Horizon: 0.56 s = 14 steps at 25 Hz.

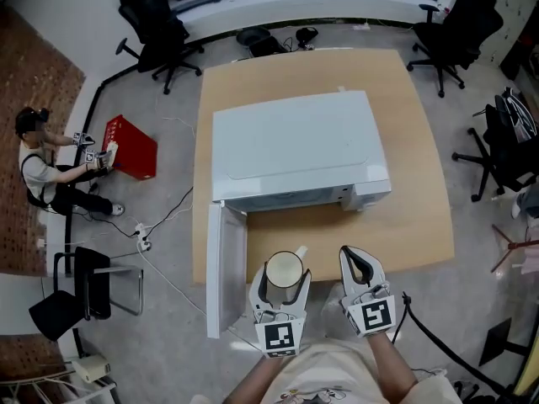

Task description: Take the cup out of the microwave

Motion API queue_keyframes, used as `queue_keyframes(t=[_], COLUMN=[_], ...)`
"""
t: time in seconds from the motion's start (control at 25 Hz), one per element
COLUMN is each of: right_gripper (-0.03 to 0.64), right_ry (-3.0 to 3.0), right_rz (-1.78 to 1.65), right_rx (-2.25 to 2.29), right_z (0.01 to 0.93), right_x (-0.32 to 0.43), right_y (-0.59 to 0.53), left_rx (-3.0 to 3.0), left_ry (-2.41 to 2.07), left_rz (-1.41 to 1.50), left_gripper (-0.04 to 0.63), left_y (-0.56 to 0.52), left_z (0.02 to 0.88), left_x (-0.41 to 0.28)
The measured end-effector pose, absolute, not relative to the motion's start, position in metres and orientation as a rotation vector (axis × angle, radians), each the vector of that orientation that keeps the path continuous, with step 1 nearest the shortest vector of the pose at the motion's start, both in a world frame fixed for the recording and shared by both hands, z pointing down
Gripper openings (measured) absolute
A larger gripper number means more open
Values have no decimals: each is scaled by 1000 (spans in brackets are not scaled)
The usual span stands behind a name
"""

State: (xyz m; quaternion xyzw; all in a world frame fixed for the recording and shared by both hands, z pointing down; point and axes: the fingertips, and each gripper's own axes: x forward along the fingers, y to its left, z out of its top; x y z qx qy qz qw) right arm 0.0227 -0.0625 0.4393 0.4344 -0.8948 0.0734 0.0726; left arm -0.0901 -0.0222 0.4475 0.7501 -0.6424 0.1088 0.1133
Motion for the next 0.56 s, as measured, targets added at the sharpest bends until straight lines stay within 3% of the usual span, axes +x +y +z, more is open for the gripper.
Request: queue_keyframes(t=[0.56], right_gripper=[5], right_ry=[-2697], right_rz=[227], right_rx=[1320], right_z=[423], right_x=[21], right_y=[-37], left_rx=[2279], left_ry=[-1801], left_rz=[401], left_gripper=[382], left_y=[-4], left_z=[428], left_x=[-87])
